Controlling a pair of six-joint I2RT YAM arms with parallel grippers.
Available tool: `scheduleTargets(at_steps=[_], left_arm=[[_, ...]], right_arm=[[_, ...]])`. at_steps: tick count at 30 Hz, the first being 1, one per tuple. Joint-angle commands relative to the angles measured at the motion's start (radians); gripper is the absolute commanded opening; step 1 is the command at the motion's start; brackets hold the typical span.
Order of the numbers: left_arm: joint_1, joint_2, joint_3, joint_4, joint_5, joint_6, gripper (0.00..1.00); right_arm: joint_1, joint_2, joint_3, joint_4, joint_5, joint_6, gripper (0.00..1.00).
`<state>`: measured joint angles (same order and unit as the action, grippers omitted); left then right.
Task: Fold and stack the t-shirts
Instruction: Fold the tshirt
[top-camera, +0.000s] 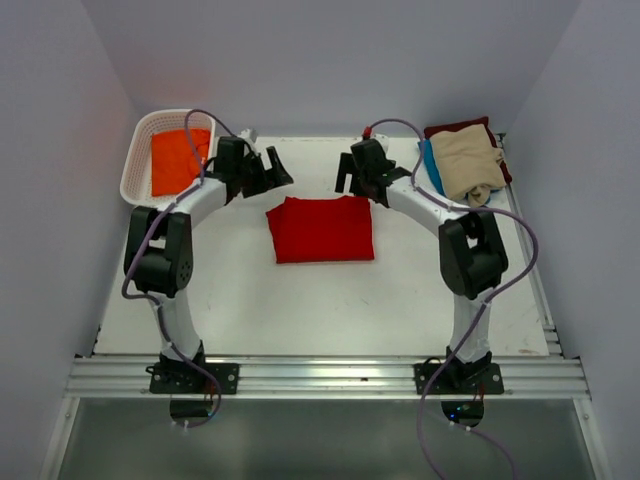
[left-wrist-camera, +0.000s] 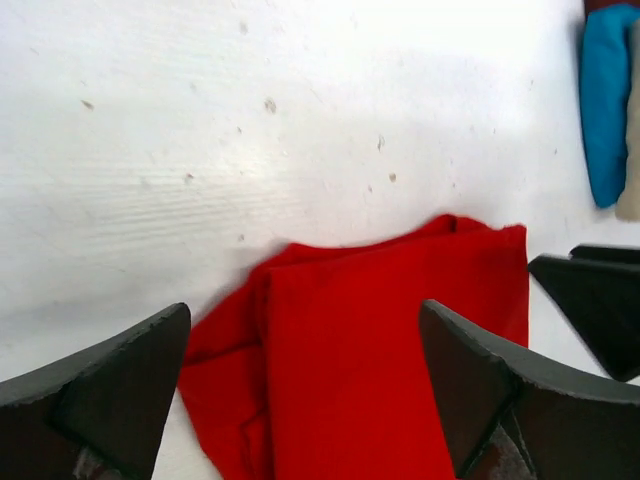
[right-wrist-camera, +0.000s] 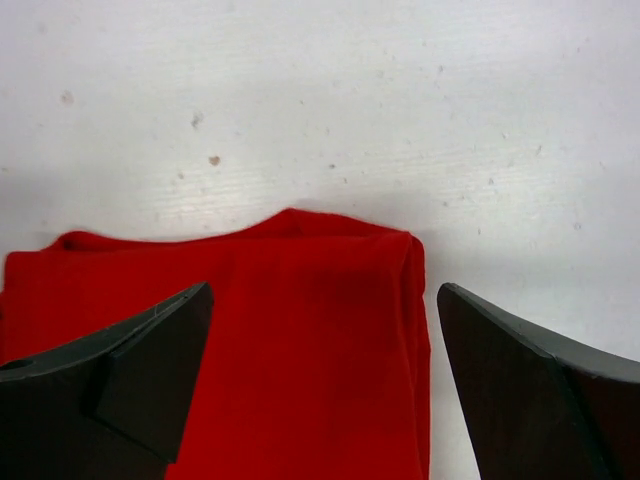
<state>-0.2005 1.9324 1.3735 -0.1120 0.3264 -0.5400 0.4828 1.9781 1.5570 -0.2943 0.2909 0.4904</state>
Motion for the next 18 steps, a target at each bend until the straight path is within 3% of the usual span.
scheduleTargets(at_steps=[1, 5, 10, 12, 18], left_arm=[[0.027, -0.082, 0.078, 0.067, -0.036, -0.011, 1.00], [0.029, -0.223, 0.006, 0.060, -0.061, 0.011, 1.00], [0.027, -0.286, -0.072, -0.081, -0.023, 0.014, 1.00], [0.027, -0.312, -0.174, -0.094, -0.003, 0.011, 1.00], [0.027, -0.352, -0.389, -0.095, 0.016, 0.040, 1.00]], right_arm=[[-0.007, -0.022, -0.012, 0.059, 0.022, 0.031, 0.99], [-0.012, -0.131, -0.109, 0.115, 0.022, 0.028, 0.99], [-0.013, -0.237, -0.234, 0.116, 0.002, 0.023, 0.99], [-0.013, -0.280, -0.276, 0.112, -0.019, 0.025, 0.99], [-0.058, -0.268, -0.374, 0.035, -0.231, 0.092, 0.99]])
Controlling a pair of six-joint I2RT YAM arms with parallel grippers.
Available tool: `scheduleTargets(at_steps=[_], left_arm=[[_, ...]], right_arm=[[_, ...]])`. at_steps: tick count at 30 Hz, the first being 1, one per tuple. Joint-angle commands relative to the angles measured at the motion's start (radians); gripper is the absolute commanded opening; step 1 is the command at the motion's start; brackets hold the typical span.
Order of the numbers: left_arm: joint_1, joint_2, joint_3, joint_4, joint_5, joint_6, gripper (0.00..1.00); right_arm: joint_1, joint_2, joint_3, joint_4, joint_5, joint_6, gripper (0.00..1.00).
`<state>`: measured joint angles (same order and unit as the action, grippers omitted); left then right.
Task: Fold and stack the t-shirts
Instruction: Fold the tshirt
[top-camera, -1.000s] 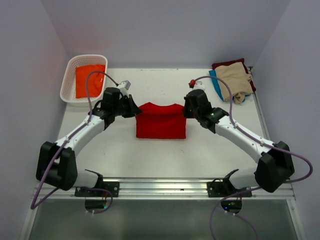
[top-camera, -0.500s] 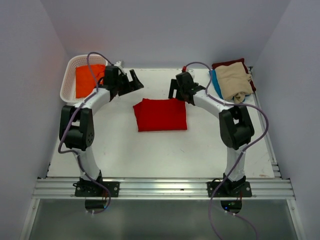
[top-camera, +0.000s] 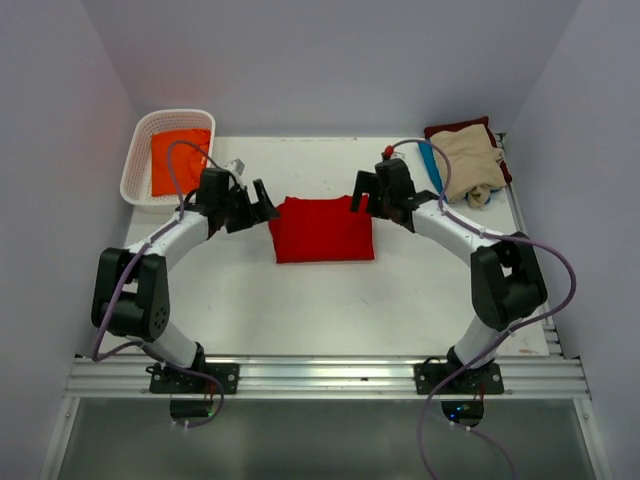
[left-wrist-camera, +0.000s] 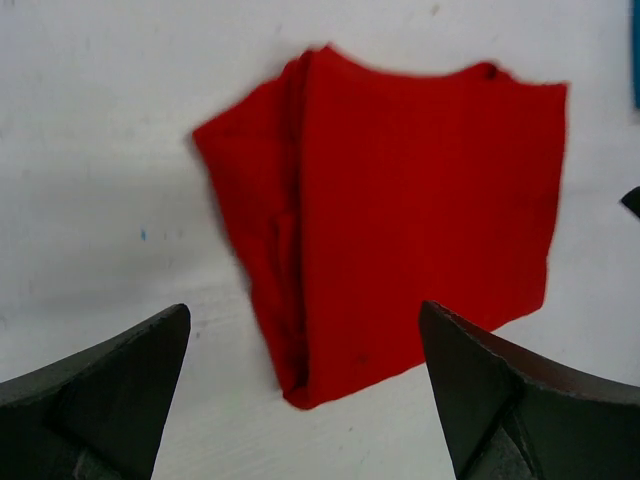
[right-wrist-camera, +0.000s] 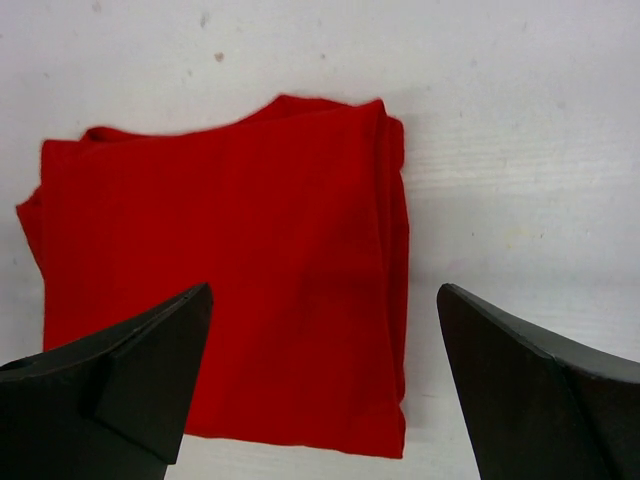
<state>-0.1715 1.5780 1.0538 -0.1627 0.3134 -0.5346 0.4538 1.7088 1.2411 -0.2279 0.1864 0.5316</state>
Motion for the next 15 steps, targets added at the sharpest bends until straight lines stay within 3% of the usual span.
scheduleTargets(at_steps=[1, 15], left_arm=[[-0.002, 0.014, -0.081, -0.047, 0.032, 0.042, 1.00], [-0.002, 0.111, -0.141, 0.031, 0.110, 0.015, 1.00]], right_arm=[[-0.039, 0.005, -0.099, -0.004, -0.145, 0.059, 0.99], [-0.148, 0.094, -0.252, 0.157, -0.419, 0.108, 0.99]])
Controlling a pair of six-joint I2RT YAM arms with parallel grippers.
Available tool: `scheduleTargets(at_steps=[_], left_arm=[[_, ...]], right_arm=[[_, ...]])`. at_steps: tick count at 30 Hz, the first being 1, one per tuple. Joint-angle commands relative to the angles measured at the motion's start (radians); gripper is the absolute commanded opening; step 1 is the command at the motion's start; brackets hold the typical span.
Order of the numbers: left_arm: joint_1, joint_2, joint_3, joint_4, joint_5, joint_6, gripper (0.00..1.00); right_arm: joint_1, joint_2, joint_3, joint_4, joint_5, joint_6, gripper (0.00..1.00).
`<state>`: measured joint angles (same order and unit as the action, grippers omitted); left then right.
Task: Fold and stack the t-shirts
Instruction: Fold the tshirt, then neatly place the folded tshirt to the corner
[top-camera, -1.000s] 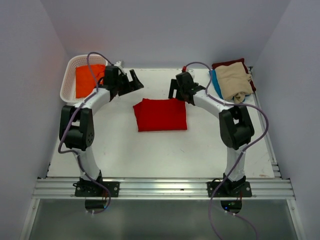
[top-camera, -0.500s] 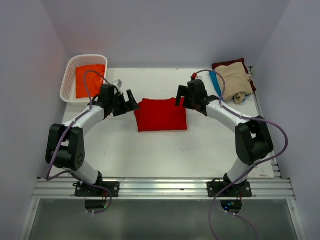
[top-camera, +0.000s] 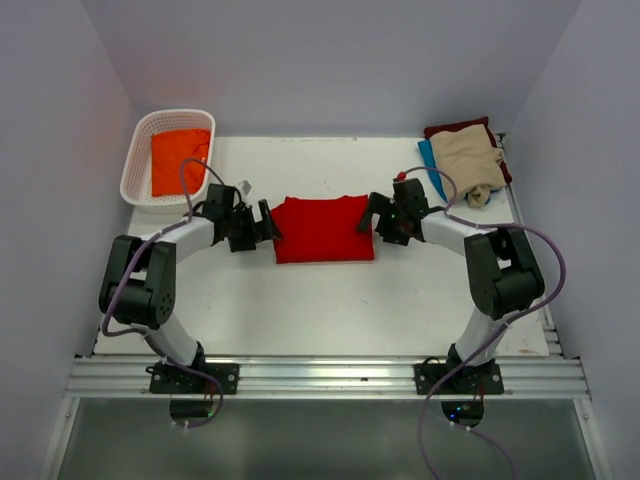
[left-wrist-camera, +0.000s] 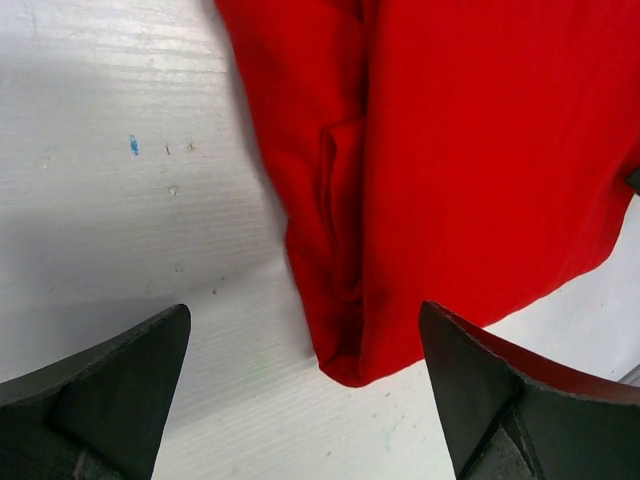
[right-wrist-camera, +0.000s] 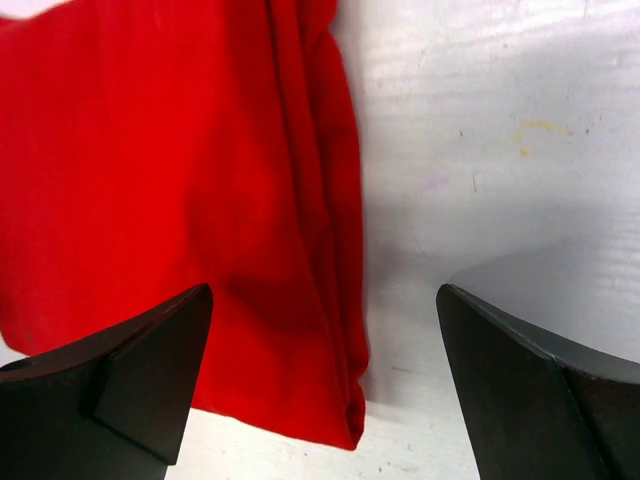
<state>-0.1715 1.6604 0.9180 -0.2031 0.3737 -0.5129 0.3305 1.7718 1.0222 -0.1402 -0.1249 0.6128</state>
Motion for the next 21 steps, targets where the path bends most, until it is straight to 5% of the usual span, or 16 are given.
scheduleTargets(at_steps=[1, 21], left_arm=[[-0.002, 0.044, -0.008, 0.082, 0.062, -0.012, 1.00], [-0.011, 0.180, 0.030, 0.162, 0.154, -0.065, 1.00]], right_arm=[[-0.034, 0.035, -0.036, 0.089, -0.137, 0.033, 0.99], [0.091, 0.259, 0.006, 0.129, -0.303, 0.060, 0.96]])
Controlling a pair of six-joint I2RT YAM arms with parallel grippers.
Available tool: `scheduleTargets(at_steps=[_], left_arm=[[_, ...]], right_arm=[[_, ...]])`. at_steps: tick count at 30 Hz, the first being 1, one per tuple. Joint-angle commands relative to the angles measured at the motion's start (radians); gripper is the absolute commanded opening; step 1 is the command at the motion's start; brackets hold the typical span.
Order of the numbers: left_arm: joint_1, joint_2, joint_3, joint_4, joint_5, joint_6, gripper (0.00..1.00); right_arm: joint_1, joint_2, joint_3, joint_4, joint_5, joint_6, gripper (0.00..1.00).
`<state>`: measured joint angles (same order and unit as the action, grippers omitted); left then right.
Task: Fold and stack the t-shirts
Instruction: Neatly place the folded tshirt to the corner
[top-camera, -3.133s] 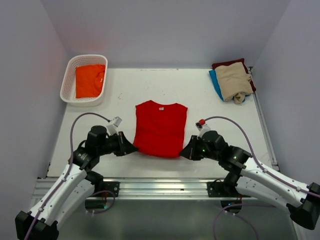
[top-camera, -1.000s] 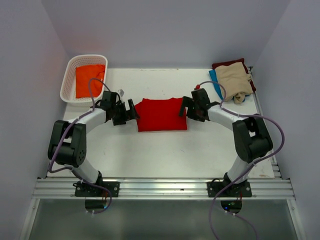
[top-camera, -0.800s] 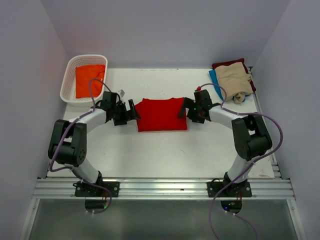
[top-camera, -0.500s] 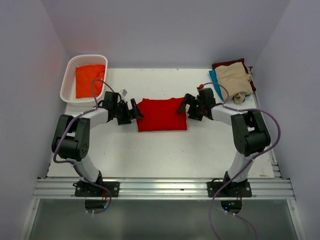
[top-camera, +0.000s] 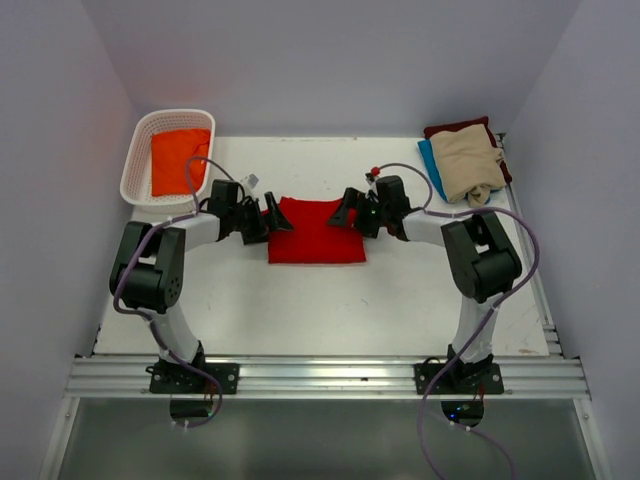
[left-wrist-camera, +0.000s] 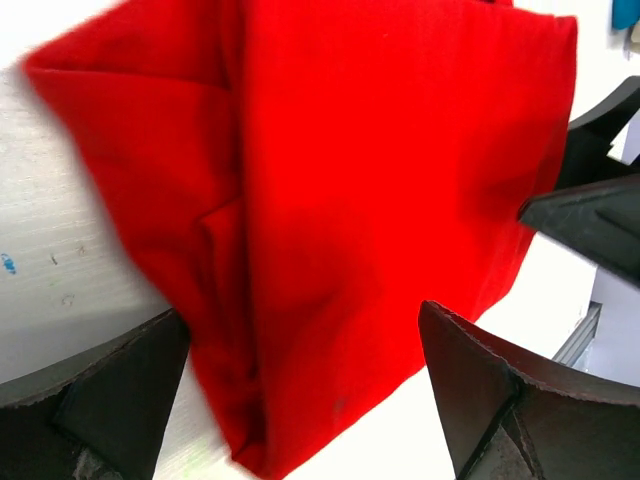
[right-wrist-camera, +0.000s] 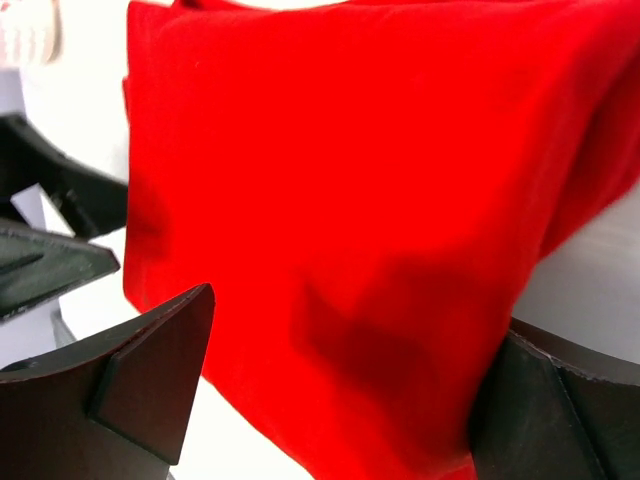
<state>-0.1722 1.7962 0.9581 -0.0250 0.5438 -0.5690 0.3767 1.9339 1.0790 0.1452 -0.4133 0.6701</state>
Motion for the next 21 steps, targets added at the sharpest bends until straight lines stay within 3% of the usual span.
scheduleTargets(at_steps=[1, 8, 15, 17, 18, 20, 21], left_arm=[[-0.012, 0.046, -0.016, -0.007, -0.010, -0.015, 1.00], [-0.015, 0.049, -0.048, 0.048, 0.018, -0.035, 1.00], [-0.016, 0.043, -0.081, 0.066, 0.028, -0.040, 1.00], [-0.016, 0.043, -0.085, 0.068, 0.030, -0.040, 1.00], [-0.016, 0.040, -0.090, 0.068, 0.030, -0.039, 1.00], [-0.016, 0.040, -0.093, 0.066, 0.031, -0.037, 1.00], [-0.015, 0.038, -0.094, 0.065, 0.031, -0.035, 1.00]], right_arm=[[0.051, 0.102, -0.050, -0.153, -0.018, 0.009, 0.95], [0.099, 0.158, -0.028, -0.150, -0.035, 0.042, 0.77], [0.113, 0.207, 0.004, -0.115, -0.064, 0.066, 0.49], [0.122, 0.217, 0.018, -0.116, -0.067, 0.071, 0.34], [0.125, 0.224, 0.021, -0.118, -0.071, 0.074, 0.19], [0.128, 0.226, 0.022, -0.111, -0.074, 0.077, 0.01], [0.126, 0.226, 0.024, -0.111, -0.084, 0.079, 0.00]])
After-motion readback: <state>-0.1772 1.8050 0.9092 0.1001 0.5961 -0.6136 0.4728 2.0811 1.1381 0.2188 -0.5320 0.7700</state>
